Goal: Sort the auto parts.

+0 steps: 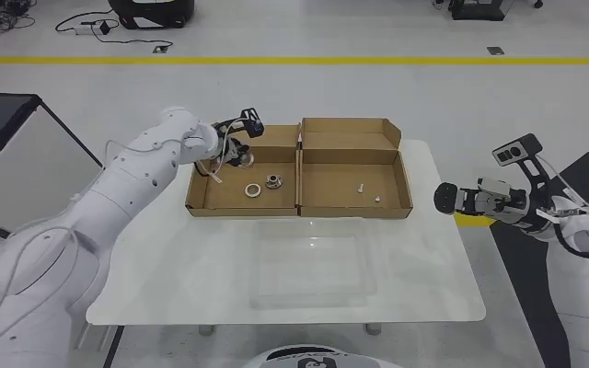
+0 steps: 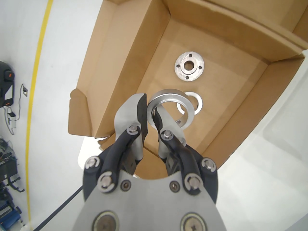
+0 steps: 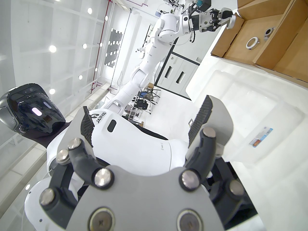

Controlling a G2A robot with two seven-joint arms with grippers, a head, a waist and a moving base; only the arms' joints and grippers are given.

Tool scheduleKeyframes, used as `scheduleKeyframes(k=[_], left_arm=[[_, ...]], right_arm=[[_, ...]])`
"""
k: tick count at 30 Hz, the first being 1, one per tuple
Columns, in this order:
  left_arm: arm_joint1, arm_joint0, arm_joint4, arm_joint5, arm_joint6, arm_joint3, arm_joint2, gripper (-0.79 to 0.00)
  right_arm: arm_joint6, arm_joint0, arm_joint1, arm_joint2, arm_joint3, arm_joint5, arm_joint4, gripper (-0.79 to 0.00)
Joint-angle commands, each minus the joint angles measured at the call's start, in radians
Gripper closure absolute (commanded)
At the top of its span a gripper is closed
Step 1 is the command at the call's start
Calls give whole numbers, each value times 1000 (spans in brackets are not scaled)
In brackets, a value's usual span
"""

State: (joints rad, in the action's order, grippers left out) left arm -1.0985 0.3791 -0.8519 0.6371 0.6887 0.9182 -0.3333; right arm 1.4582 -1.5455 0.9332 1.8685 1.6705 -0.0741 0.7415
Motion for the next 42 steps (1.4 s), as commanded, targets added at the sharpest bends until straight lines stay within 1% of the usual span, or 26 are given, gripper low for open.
scheduleKeyframes(k=[1,5,12,16,23,29,42], left_arm=[[-19,-6,-20,22,8,-40,14,0],[-53,-13,-66,53,4,-104,38,0],[-103,-1,-116,84,-28,-214,64,0],[-126,7,-146,93,-48,-288,75,0],[-159,10,-196,106,-84,-388,84,0],[-181,13,-203,105,-96,-420,77,0],[-216,27,-251,108,-146,-472,73,0]], right_arm=[[0,0,0,0,0,0,0,-785],[0,0,0,0,0,0,0,-785],[0,0,0,0,0,0,0,-785],[0,0,0,0,0,0,0,-785],[0,0,0,0,0,0,0,-785],[0,0,0,0,0,0,0,-785],[0,0,0,0,0,0,0,-785]])
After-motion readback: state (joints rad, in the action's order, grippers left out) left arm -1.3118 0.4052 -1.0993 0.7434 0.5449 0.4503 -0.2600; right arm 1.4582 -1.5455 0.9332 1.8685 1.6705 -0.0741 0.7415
